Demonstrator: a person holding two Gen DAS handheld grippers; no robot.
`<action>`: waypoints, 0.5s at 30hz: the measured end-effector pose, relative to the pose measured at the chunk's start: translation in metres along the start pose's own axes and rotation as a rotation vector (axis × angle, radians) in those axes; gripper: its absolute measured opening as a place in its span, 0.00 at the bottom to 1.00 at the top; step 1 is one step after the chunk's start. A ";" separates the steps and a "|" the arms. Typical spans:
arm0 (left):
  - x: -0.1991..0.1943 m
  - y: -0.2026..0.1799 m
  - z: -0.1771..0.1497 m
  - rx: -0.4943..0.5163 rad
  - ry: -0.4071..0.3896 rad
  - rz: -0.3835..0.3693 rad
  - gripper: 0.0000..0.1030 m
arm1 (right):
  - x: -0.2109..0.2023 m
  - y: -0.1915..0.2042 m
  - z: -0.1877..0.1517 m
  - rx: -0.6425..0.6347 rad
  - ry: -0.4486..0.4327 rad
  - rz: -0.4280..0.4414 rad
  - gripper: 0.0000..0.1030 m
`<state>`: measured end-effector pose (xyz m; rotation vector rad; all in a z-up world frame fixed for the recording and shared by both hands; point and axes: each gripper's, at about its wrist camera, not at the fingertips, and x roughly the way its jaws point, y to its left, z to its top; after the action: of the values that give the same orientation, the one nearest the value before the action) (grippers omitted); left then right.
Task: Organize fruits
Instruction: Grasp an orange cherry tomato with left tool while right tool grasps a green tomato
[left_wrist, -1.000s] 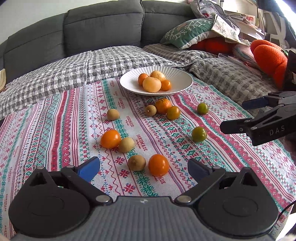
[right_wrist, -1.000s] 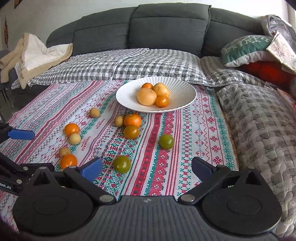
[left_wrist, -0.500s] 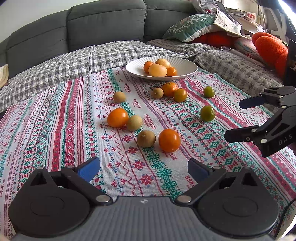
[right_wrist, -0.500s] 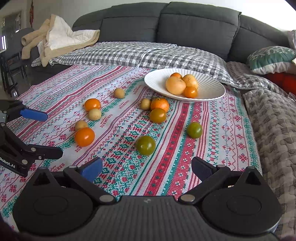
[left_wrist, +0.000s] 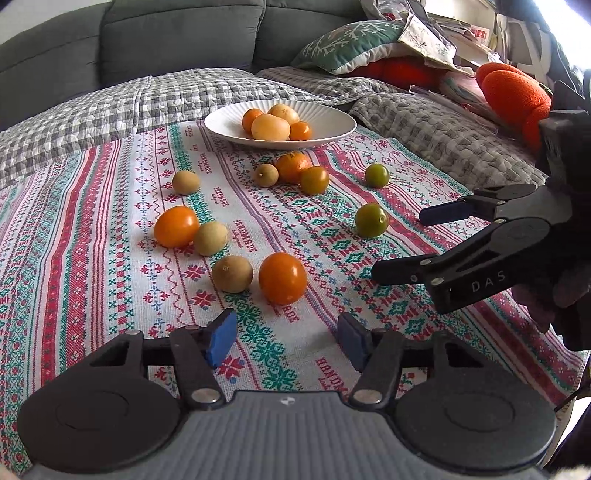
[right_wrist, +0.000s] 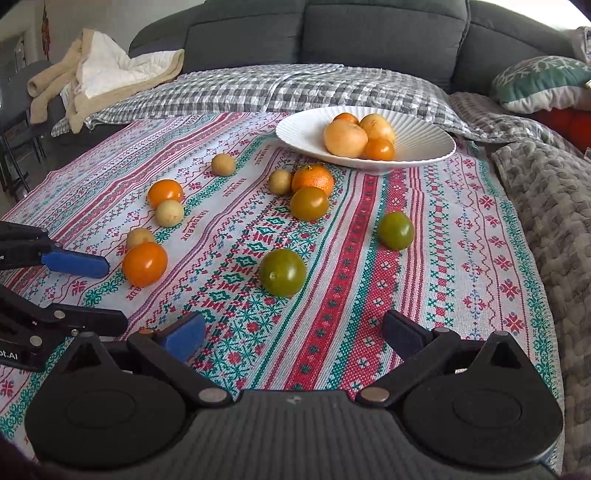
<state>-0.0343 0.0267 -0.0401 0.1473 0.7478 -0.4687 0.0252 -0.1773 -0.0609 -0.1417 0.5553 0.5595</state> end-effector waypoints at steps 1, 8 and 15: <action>0.001 -0.001 0.001 -0.002 0.000 -0.004 0.49 | 0.001 0.000 0.001 -0.005 -0.002 -0.003 0.99; 0.013 -0.006 0.013 -0.044 -0.004 0.008 0.41 | 0.006 0.000 0.009 -0.008 -0.018 -0.004 0.83; 0.019 -0.009 0.019 -0.067 -0.001 0.030 0.35 | 0.008 0.001 0.014 -0.015 -0.025 0.001 0.66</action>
<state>-0.0148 0.0066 -0.0388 0.0954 0.7583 -0.4150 0.0373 -0.1690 -0.0533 -0.1482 0.5268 0.5657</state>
